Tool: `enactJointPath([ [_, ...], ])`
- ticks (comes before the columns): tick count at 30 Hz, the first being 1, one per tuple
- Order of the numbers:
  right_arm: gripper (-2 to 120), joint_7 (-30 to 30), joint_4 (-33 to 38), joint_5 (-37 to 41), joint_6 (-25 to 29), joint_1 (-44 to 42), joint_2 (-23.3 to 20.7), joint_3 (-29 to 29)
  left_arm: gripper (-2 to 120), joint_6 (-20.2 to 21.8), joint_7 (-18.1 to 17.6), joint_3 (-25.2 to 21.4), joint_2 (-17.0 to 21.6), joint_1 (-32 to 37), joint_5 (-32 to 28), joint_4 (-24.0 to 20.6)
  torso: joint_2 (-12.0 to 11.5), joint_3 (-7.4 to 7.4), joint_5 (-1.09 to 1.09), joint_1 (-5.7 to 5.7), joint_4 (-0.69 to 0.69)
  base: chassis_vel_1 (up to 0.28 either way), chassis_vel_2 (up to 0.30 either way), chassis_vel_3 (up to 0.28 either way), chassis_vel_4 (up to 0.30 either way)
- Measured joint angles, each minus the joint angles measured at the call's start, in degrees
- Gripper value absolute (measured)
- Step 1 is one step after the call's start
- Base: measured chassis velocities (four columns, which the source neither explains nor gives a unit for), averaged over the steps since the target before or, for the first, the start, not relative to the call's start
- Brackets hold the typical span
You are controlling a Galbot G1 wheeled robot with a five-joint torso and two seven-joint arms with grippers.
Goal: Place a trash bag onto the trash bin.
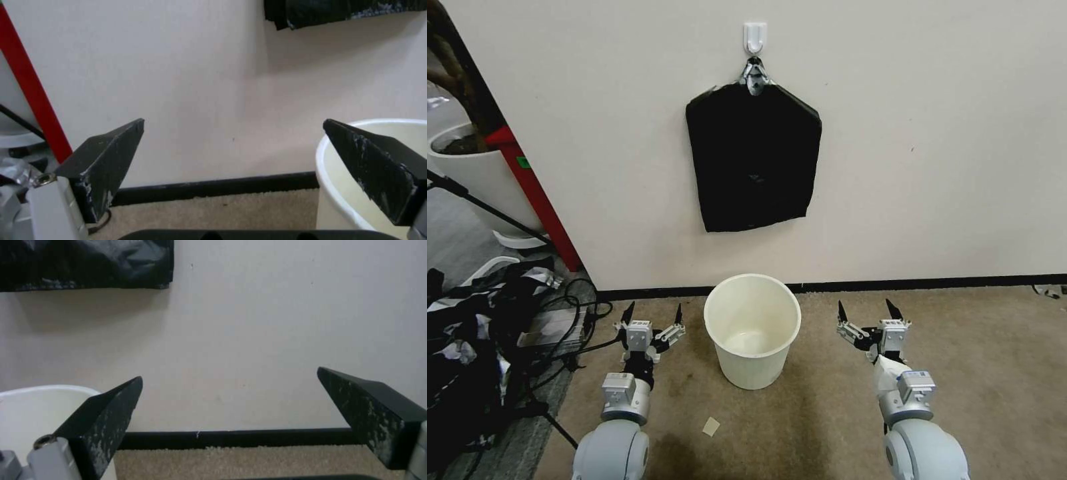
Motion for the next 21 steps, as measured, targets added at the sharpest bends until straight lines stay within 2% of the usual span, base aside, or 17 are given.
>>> enactJointPath([
  [21, 100, 0.00, 0.00, 0.00, 0.00, 0.00, 0.00, 0.00, 100, 0.00, 0.00, 0.00, 0.00, 0.00, 0.00, 0.00, 0.00, 0.00, 0.00, 0.00, 0.00, 0.000, 0.000, 0.000, 0.000],
])
